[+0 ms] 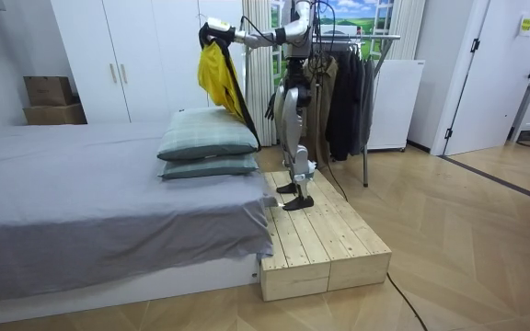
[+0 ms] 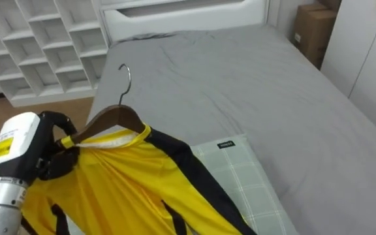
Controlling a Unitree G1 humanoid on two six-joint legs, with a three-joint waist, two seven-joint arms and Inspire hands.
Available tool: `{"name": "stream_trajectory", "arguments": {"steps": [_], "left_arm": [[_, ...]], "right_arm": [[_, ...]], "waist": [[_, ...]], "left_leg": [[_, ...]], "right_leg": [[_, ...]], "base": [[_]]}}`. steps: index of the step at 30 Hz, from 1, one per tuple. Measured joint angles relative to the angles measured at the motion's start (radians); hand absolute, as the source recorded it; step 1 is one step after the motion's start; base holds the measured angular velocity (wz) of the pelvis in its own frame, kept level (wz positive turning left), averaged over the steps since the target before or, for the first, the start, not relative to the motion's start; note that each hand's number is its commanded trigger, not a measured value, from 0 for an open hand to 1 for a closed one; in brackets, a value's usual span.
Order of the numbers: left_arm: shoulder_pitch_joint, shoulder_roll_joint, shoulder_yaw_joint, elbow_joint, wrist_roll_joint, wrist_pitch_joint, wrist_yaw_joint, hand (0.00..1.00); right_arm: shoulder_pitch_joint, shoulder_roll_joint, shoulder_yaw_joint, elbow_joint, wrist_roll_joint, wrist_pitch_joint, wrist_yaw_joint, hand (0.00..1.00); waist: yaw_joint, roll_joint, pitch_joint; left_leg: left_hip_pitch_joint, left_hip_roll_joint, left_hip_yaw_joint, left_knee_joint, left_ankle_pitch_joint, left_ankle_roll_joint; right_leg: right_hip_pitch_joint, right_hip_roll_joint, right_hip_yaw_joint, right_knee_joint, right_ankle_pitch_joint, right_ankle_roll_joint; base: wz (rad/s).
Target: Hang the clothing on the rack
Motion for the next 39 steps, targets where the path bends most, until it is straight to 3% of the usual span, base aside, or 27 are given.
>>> {"name": "stream_trajectory", "arguments": {"steps": [8,12,16,22,27,36,39], "left_arm": [[0.000,-0.030,0.033,-0.002,-0.010,-0.031,-0.009,1.00],[0.001,-0.035,0.046,-0.029,-0.013,-0.033,-0.013,1.00],[0.008,-0.041,0.067,-0.061,-0.033,-0.057,-0.013,1.00],[0.064,-0.043,0.074,-0.114,-0.139,-0.070,-0.021,1.00],[0.068,-0.042,0.076,-0.147,-0.159,-0.070,-0.052,1.00],[0.071,-0.042,0.075,-0.171,-0.190,-0.064,-0.106,1.00],[0.074,-0.042,0.075,-0.182,-0.189,-0.035,-0.120,1.00]], "right_arm": [[-0.016,0.011,-0.035,0.039,-0.005,-0.005,0.009,0.00],[-0.017,0.018,-0.038,0.039,-0.001,-0.005,0.015,0.00],[-0.022,0.024,-0.037,0.039,-0.005,-0.016,0.026,0.00],[-0.024,0.025,-0.038,0.048,-0.073,-0.027,0.024,0.00],[-0.026,0.024,-0.066,0.023,-0.180,-0.035,0.014,0.00],[-0.017,0.013,-0.085,-0.269,-0.520,-0.035,-0.054,0.00],[0.004,-0.004,-0.089,-0.458,-0.614,-0.034,-0.076,0.00]], "waist": [[-0.001,0.002,0.0019],[0.001,-0.006,0.0071],[0.000,-0.013,0.0091],[0.003,-0.028,0.0004],[0.005,-0.036,-0.0023],[0.019,-0.043,0.0011],[0.025,-0.043,0.0008]], "left_leg": [[-0.001,0.000,-0.014,-0.001,-0.002,-0.002],[0.000,0.000,-0.018,-0.002,-0.002,-0.002],[0.001,0.000,-0.019,-0.003,-0.002,-0.002],[0.004,0.000,-0.010,-0.010,-0.002,-0.002],[0.006,-0.002,-0.003,-0.011,-0.002,-0.002],[0.023,0.000,0.008,-0.016,-0.002,-0.002],[0.023,-0.001,0.008,-0.017,-0.002,-0.002]], "right_leg": [[-0.001,0.002,-0.006,0.001,-0.001,0.000],[-0.004,0.004,-0.009,0.003,-0.001,-0.001],[-0.007,0.003,-0.010,0.002,-0.001,-0.001],[-0.004,0.003,-0.005,0.003,-0.001,-0.001],[-0.004,0.009,-0.002,0.001,-0.001,-0.001],[-0.003,0.012,0.016,0.005,0.000,-0.001],[-0.004,0.012,0.019,0.005,0.001,0.000]], "base": [[0.01],[0.02],[0.00],[-0.04],[0.00],[-0.07],[0.00]]}}
